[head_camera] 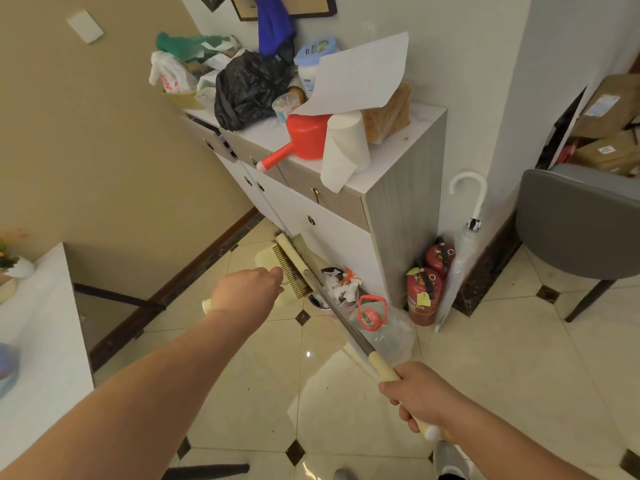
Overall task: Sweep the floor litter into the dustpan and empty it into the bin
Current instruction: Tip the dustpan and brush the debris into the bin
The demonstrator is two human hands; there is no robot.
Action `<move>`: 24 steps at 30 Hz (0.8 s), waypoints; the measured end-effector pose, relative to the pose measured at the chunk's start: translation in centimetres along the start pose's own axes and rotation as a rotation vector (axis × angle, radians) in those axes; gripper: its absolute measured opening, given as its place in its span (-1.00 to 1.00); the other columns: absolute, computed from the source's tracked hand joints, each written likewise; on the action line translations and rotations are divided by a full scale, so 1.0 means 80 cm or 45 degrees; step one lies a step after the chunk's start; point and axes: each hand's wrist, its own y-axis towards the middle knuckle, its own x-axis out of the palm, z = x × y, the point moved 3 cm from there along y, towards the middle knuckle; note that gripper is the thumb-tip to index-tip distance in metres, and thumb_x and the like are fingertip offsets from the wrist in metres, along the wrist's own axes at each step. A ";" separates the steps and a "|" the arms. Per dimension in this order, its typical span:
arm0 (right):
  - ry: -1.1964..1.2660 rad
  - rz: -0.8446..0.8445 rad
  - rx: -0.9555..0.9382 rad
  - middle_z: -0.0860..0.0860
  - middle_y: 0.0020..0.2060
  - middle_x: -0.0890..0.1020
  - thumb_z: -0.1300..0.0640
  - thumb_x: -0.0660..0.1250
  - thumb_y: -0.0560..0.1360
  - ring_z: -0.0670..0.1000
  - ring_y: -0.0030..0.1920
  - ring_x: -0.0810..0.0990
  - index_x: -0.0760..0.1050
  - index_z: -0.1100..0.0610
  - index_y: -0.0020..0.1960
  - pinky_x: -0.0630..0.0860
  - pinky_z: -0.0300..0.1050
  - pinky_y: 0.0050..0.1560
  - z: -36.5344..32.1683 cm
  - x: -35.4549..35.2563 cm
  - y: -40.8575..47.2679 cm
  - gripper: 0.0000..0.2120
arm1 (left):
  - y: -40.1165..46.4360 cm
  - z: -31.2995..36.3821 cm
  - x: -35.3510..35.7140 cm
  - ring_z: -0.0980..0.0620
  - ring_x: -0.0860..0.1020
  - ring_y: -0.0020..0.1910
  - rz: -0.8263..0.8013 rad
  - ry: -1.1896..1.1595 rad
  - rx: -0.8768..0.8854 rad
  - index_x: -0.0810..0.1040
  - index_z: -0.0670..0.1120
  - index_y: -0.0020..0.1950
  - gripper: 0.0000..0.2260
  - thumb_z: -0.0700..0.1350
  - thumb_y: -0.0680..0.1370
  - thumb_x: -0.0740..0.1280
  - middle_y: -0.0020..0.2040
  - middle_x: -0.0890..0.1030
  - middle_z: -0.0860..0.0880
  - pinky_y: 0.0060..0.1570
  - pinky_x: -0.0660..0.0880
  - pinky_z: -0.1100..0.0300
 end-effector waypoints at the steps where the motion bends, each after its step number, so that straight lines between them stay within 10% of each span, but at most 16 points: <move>1: -0.095 0.021 -0.010 0.11 -0.24 0.52 0.13 0.31 0.52 -0.01 -0.45 0.48 0.49 0.25 -0.03 0.42 -0.16 -0.49 0.002 0.003 0.001 -0.84 | -0.001 -0.001 0.001 0.04 0.51 -0.36 -0.004 -0.011 -0.012 0.44 -0.04 0.17 -0.77 0.10 0.69 0.17 -0.26 0.49 0.04 -0.43 0.53 0.11; 24: -0.144 0.146 0.114 0.13 -0.35 0.46 0.24 0.31 0.56 0.02 -0.51 0.39 0.45 0.26 -0.13 0.32 -0.17 -0.52 -0.037 0.081 0.069 -0.88 | -0.063 -0.132 0.176 -0.05 0.59 -0.27 -0.181 -0.510 -0.495 0.47 -0.01 0.08 -0.78 0.13 0.66 0.21 -0.23 0.55 0.02 -0.29 0.61 0.04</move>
